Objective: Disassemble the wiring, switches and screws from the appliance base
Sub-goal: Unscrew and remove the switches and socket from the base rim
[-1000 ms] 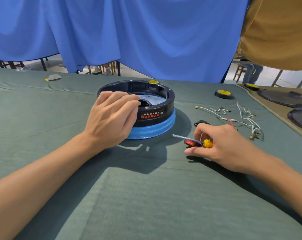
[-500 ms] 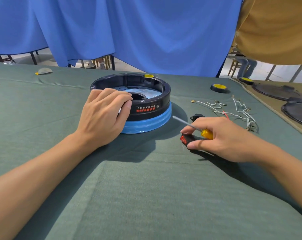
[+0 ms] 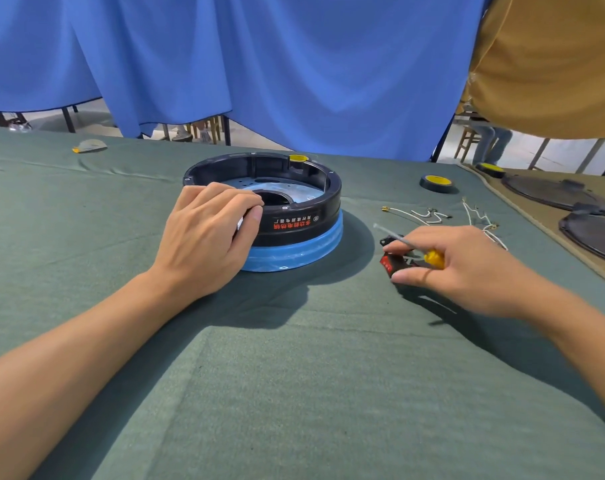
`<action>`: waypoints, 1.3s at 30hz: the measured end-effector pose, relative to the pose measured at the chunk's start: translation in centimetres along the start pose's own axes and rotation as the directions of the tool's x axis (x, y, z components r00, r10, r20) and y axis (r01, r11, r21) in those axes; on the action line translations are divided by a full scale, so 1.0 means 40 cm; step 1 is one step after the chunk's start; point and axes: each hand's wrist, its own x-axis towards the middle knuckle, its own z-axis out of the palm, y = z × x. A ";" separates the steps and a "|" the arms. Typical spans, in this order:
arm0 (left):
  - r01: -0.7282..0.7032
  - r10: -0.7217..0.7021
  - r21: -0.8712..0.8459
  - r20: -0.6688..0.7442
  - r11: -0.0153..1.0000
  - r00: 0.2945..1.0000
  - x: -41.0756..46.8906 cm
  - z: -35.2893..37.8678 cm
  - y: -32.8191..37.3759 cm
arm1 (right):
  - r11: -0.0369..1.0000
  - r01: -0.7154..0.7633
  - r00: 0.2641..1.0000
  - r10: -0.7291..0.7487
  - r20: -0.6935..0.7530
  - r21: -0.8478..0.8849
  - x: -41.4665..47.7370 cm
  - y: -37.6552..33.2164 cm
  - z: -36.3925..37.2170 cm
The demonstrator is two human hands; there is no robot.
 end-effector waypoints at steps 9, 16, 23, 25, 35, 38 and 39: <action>0.019 -0.019 -0.002 0.011 1.000 1.000 -0.001 -0.001 -0.001 | 0.998 0.034 0.999 -0.034 -0.009 -0.058 0.014 0.010 0.022; 0.039 -0.039 -0.012 0.033 0.999 0.999 -0.001 -0.003 -0.002 | 0.998 0.003 0.995 0.004 0.101 -0.067 0.017 0.016 0.015; 0.054 -0.053 -0.018 0.042 0.998 0.998 -0.001 -0.002 -0.003 | 0.972 -0.144 0.924 0.199 -0.327 0.185 0.027 0.035 -0.025; 0.056 -0.055 -0.021 0.043 0.998 0.998 -0.002 -0.001 -0.004 | 0.972 -0.173 0.944 0.209 -0.257 0.156 0.025 0.038 -0.017; 0.071 -0.068 -0.042 0.052 0.997 0.996 -0.001 -0.001 -0.002 | 0.997 -0.074 0.997 0.074 0.003 0.000 0.027 0.013 0.004; 0.073 -0.071 -0.043 0.052 0.996 0.996 -0.001 -0.002 -0.002 | 0.998 -0.060 0.993 0.056 0.107 0.028 0.029 0.010 0.009; 0.075 -0.073 -0.043 0.051 0.996 0.996 -0.001 -0.002 -0.002 | 0.997 -0.060 0.993 0.055 0.109 0.045 0.031 0.010 0.009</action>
